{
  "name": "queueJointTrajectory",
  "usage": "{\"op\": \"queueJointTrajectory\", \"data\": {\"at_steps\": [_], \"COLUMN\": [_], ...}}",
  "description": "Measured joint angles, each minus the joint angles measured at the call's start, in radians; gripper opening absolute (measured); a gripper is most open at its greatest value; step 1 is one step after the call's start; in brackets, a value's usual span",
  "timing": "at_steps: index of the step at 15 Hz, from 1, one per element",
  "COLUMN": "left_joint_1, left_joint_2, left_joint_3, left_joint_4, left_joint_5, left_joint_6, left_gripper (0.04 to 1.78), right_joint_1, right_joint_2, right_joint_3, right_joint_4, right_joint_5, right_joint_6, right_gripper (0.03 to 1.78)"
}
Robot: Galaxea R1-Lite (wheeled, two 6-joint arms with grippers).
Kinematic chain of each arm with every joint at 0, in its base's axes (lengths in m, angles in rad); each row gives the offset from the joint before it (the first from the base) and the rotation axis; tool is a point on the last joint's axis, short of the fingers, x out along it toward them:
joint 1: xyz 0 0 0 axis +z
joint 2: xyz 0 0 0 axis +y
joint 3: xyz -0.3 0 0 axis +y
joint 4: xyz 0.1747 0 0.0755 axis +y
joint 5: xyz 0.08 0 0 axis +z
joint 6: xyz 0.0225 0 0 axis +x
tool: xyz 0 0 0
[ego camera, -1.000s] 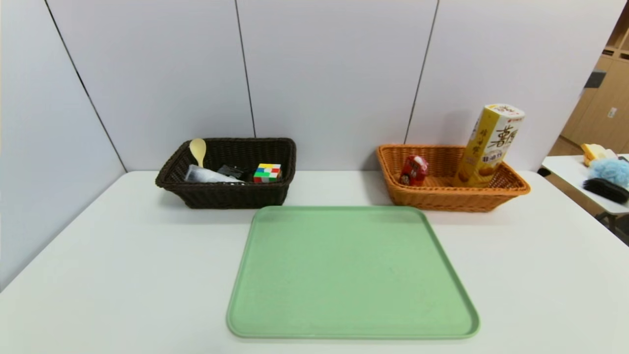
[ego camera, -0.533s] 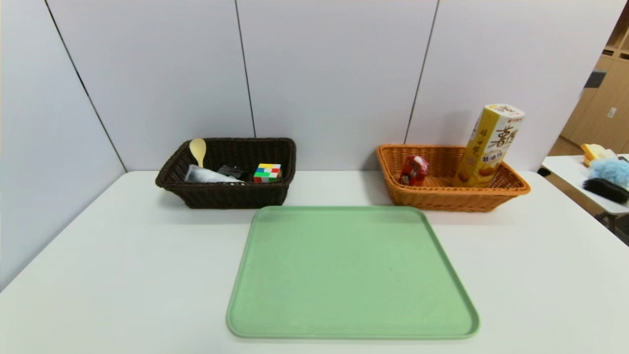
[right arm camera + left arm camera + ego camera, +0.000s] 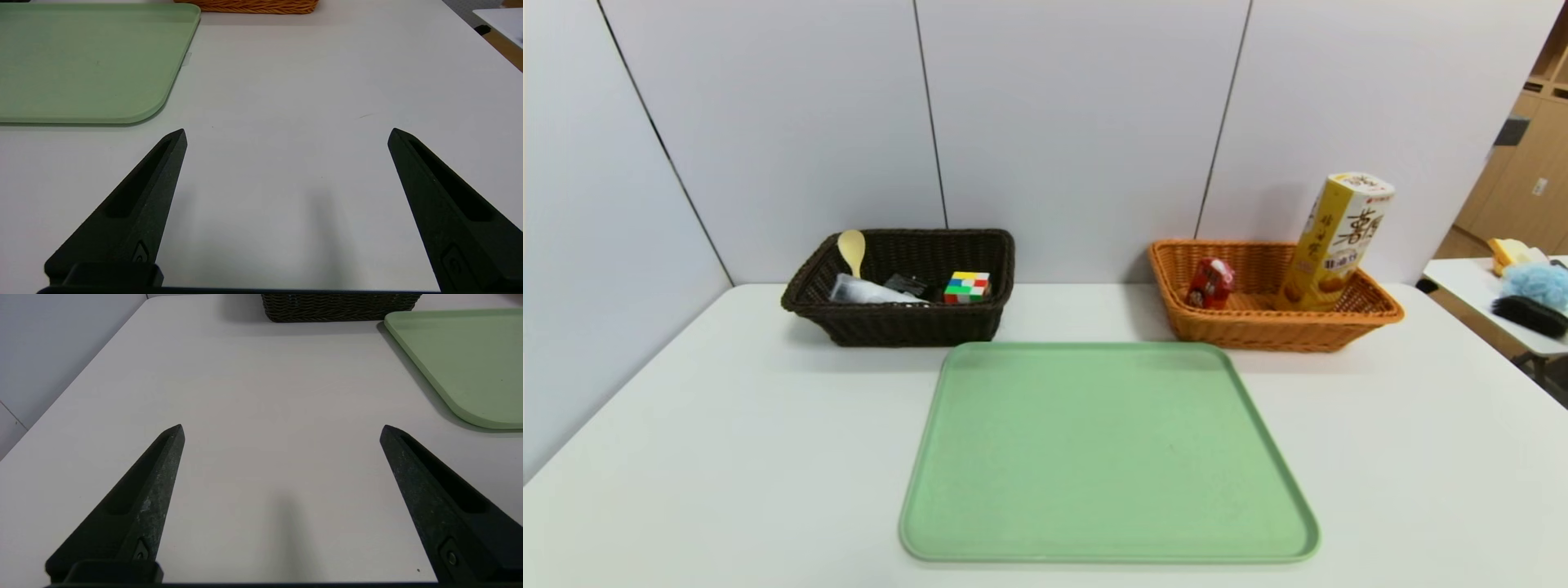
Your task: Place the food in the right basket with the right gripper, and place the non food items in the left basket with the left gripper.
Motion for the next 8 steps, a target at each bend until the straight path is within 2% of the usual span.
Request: {"op": "queueJointTrajectory", "data": {"at_steps": [8], "left_joint_1": [0.001], "left_joint_2": [0.0], "left_joint_3": [0.0], "left_joint_4": [0.0], "left_joint_5": [-0.001], "left_joint_6": [0.0], "left_gripper": [1.69], "right_joint_1": [0.0], "right_joint_2": [0.0], "right_joint_3": [-0.001], "right_joint_4": [0.0], "right_joint_5": [0.0], "right_joint_6": [0.0], "right_gripper": [1.7]}}
